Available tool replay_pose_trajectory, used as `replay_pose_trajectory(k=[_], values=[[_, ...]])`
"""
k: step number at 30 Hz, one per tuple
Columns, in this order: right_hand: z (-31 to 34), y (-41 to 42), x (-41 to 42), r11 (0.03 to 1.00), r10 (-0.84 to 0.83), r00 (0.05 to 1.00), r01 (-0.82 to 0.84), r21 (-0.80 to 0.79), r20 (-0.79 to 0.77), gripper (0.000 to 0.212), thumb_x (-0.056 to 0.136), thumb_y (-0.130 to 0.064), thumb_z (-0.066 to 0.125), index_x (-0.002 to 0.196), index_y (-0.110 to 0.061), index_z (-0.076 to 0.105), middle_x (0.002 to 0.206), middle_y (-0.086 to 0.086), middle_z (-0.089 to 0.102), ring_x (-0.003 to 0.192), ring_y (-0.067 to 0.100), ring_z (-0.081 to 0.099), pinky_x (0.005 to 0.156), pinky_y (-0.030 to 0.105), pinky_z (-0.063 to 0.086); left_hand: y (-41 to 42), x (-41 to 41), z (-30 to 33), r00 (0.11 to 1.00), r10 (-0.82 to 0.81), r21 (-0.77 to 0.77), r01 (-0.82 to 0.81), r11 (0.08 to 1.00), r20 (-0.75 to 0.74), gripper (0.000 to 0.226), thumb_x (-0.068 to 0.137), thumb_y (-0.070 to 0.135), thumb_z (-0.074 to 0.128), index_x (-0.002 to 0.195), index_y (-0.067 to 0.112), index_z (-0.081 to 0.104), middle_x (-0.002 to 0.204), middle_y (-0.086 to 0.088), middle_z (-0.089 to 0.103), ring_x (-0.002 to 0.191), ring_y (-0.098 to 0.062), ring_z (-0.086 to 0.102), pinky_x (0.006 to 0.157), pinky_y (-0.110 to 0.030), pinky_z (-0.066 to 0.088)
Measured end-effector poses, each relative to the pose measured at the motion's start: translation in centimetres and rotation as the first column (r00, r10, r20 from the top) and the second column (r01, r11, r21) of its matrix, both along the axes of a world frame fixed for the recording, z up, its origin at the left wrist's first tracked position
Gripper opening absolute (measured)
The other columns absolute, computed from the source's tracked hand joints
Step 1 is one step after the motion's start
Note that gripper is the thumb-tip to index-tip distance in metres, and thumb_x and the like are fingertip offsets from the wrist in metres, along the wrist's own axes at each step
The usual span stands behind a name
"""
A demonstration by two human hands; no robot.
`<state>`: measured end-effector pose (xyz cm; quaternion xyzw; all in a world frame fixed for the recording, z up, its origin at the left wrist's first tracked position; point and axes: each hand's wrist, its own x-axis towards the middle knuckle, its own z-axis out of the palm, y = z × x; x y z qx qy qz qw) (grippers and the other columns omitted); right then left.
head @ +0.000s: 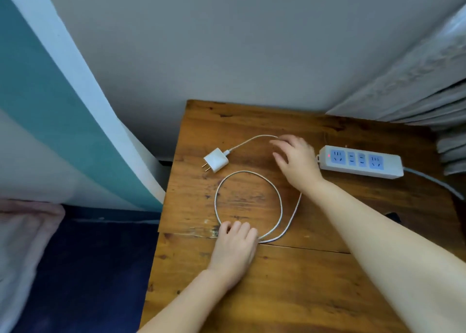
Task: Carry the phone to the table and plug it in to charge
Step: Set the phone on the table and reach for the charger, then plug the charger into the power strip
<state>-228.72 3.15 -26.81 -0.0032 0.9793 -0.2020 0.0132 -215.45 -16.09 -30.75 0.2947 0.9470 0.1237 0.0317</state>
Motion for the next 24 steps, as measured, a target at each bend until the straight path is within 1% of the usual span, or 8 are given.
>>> replay_pose_trajectory(k=[3,6,8,10,13,16,21,24], values=[[-0.9,-2.9,-2.8,0.979,0.191,0.978,-0.197,0.060,0.086,0.048,0.089,-0.026,0.055,0.136,-0.027,0.045,0.143,0.005,0.045,0.133,0.026,0.034,0.112,0.051,0.022,-3.6,-0.6,-0.6,1.000,0.017,0.057,-0.016,0.998,-0.010,0.014,0.086,0.026,0.052,0.075,0.018,0.057,0.072,0.000,0.058,0.070,-0.023,0.056,0.075,-0.033,0.034],[-1.9,-5.8,-4.4,0.912,0.356,0.906,-0.390,0.127,0.230,0.059,0.089,-0.034,0.054,0.143,-0.033,0.030,0.150,0.004,0.033,0.140,0.025,0.024,0.115,0.054,0.005,-5.1,-0.9,-0.7,0.999,0.018,0.118,-0.024,0.993,0.046,0.012,0.087,0.026,0.052,0.078,0.018,0.056,0.074,0.000,0.059,0.072,-0.022,0.056,0.077,-0.031,0.035],[-2.5,-7.1,-4.7,0.886,0.399,0.880,-0.442,0.140,0.257,0.057,0.089,-0.036,0.054,0.141,-0.032,0.033,0.144,0.004,0.041,0.135,0.026,0.030,0.114,0.053,0.004,-5.2,-1.0,-0.6,0.995,0.031,0.147,-0.044,0.988,0.092,0.009,0.085,0.024,0.058,0.079,0.019,0.055,0.075,0.000,0.059,0.073,-0.021,0.056,0.077,-0.031,0.039],[-2.6,-7.6,-4.6,0.878,0.402,0.887,-0.443,0.178,0.225,0.048,0.089,-0.036,0.055,0.135,-0.028,0.044,0.131,0.006,0.052,0.124,0.029,0.042,0.112,0.051,0.015,-5.1,-1.0,-0.4,0.988,0.053,0.160,-0.076,0.984,0.147,0.007,0.085,0.023,0.061,0.081,0.019,0.056,0.077,0.001,0.060,0.074,-0.020,0.056,0.075,-0.033,0.046],[-2.1,-7.4,-4.0,0.912,0.365,0.919,-0.386,0.143,0.150,0.033,0.090,-0.032,0.054,0.119,-0.017,0.057,0.112,0.009,0.059,0.104,0.031,0.054,0.086,0.040,0.039,-4.9,-1.3,-0.1,0.978,0.070,0.160,-0.103,0.982,0.198,0.006,0.086,0.024,0.058,0.082,0.019,0.058,0.077,0.002,0.061,0.075,-0.019,0.056,0.073,-0.032,0.045],[-0.8,-5.8,-3.1,0.959,0.283,0.951,-0.284,-0.006,0.122,0.023,0.092,-0.029,0.050,0.104,-0.015,0.064,0.099,0.007,0.060,0.087,0.029,0.058,0.065,0.035,0.042,-4.5,-1.6,0.4,0.970,0.093,0.138,-0.126,0.982,0.223,0.015,0.089,0.027,0.048,0.081,0.018,0.059,0.076,0.002,0.063,0.074,-0.022,0.056,0.072,-0.032,0.039],[2.5,-0.3,-0.8,0.995,0.086,0.994,-0.082,-0.060,0.062,0.025,0.088,-0.036,0.055,0.099,-0.020,0.070,0.099,0.001,0.070,0.090,0.022,0.061,0.067,0.031,0.041,-1.6,-1.9,1.3,0.958,0.120,0.170,-0.168,0.971,0.260,0.010,0.082,0.015,0.065,0.076,0.013,0.057,0.066,-0.003,0.062,0.066,-0.026,0.058,0.067,-0.034,0.030],[4.7,5.3,0.5,0.988,-0.093,0.989,0.106,-0.114,0.114,0.021,0.086,-0.038,0.059,0.094,-0.023,0.071,0.096,0.001,0.072,0.086,0.018,0.060,0.063,0.028,0.037,1.5,-1.9,1.7,0.948,0.136,0.227,-0.205,0.952,0.288,0.009,0.085,0.014,0.062,0.078,0.010,0.056,0.063,-0.006,0.060,0.063,-0.029,0.056,0.067,-0.036,0.037]])
